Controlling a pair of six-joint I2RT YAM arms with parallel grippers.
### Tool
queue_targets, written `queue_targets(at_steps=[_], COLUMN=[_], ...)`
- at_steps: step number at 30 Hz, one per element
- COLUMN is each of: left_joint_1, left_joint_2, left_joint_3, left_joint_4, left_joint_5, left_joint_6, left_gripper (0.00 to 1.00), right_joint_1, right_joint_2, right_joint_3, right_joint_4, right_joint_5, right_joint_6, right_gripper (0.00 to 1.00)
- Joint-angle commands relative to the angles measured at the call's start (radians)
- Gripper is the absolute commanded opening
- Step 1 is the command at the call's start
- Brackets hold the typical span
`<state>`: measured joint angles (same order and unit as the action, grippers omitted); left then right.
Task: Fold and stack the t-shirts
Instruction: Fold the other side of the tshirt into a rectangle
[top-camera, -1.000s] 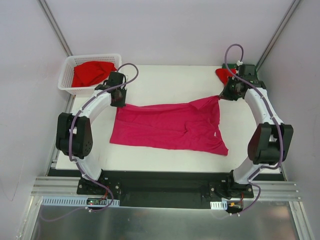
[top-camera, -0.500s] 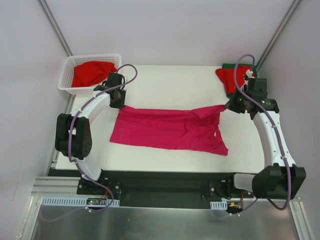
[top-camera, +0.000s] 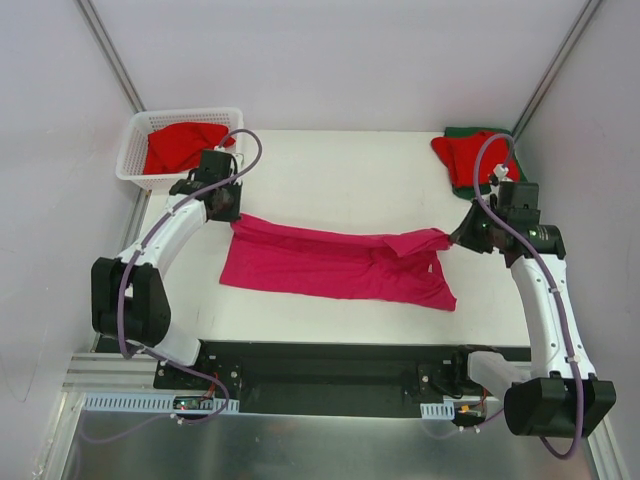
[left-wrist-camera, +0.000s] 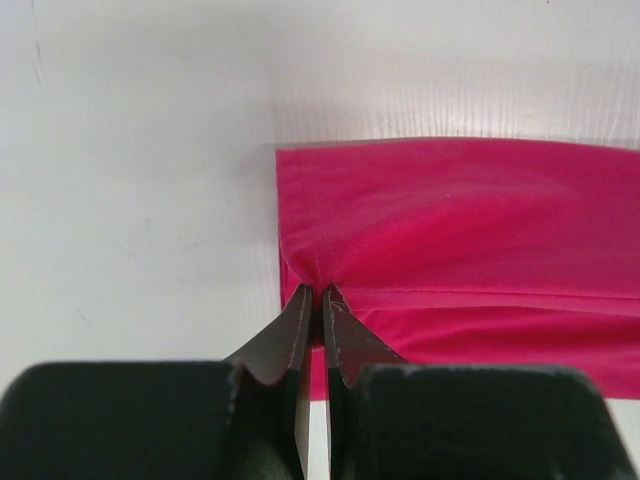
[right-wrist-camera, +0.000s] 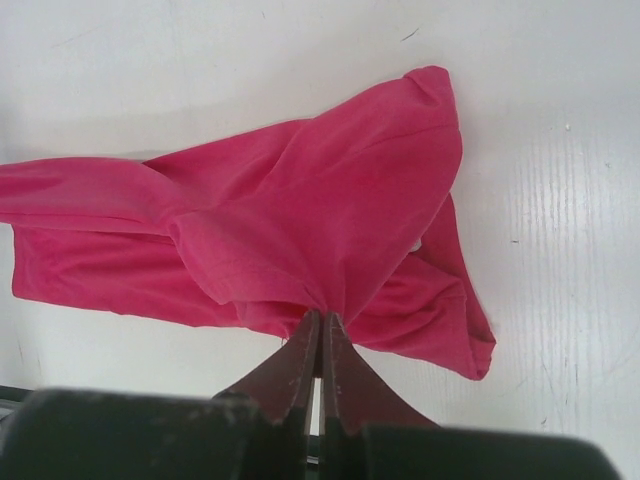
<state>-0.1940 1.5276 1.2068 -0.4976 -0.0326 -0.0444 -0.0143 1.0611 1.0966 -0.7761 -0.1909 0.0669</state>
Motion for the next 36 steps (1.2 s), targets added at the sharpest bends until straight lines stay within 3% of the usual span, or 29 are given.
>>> queue_targets(at_steps=[1, 16, 24, 36], left_joint_1=[0.016, 0.031, 0.031, 0.031], left_joint_2=[-0.079, -0.159, -0.211, -0.152], left_joint_3=[-0.036, -0.099, -0.141, -0.115], left_joint_4=[-0.051, -0.108, -0.121, -0.131], left_joint_5=[-0.016, 0.002, 0.02, 0.031], left_joint_6=[-0.014, -0.04, -0.052, -0.04], left_gripper=[0.0, 0.0, 0.0, 0.0], right_joint_1=[0.0, 0.0, 0.002, 0.01], right_joint_2=[-0.033, -0.062, -0.095, -0.13], right_joint_3=[0.0, 0.025, 0.011, 0.0], right_joint_4=[-0.04, -0.147, -0.192, -0.299], right_joint_5=[-0.005, 0.087, 0.039, -0.059], right_joint_6=[-0.013, -0.015, -0.009, -0.03], right_gripper=[0.01, 0.01, 0.01, 0.01])
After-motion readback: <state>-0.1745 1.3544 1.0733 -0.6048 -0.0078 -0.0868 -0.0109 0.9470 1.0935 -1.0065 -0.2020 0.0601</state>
